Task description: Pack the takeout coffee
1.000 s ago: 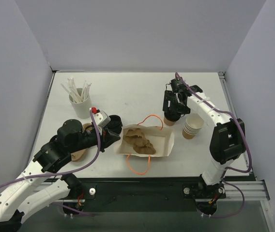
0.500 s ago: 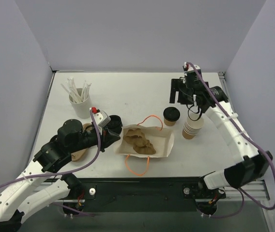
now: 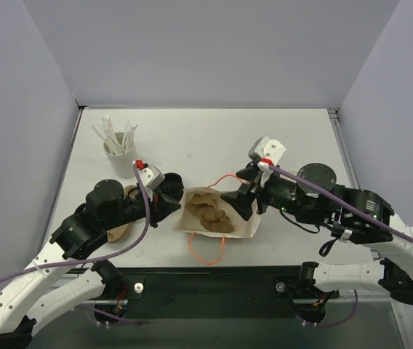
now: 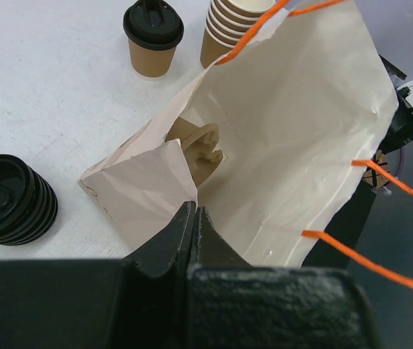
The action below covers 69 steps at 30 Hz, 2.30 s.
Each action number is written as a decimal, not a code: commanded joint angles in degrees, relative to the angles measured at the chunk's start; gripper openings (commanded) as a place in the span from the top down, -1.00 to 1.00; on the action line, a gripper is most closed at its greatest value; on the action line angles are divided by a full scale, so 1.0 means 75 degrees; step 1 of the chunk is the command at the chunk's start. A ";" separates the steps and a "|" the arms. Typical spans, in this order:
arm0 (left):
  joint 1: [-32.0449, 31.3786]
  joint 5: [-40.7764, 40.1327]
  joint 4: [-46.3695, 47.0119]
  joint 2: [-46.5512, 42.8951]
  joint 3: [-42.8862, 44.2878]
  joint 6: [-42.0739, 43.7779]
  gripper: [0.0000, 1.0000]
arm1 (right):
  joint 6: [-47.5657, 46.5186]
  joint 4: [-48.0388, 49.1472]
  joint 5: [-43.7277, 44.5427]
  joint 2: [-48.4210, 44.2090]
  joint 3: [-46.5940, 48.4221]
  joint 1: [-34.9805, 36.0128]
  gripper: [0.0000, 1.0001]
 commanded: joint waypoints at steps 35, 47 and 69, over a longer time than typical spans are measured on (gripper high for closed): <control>0.0015 -0.0081 0.0496 -0.0366 -0.0016 0.0066 1.00 | -0.2169 0.1401 0.0182 0.2175 -0.2587 -0.0176 -0.07; 0.0015 -0.0456 0.0379 -0.0389 -0.0157 0.0042 1.00 | -0.2251 0.2292 0.1073 0.2293 -0.2753 -0.0188 1.00; 0.0015 -0.0550 0.0380 -0.0319 0.0019 0.0687 1.00 | -0.3797 -0.0497 0.0569 0.1988 -0.1008 -0.0024 1.00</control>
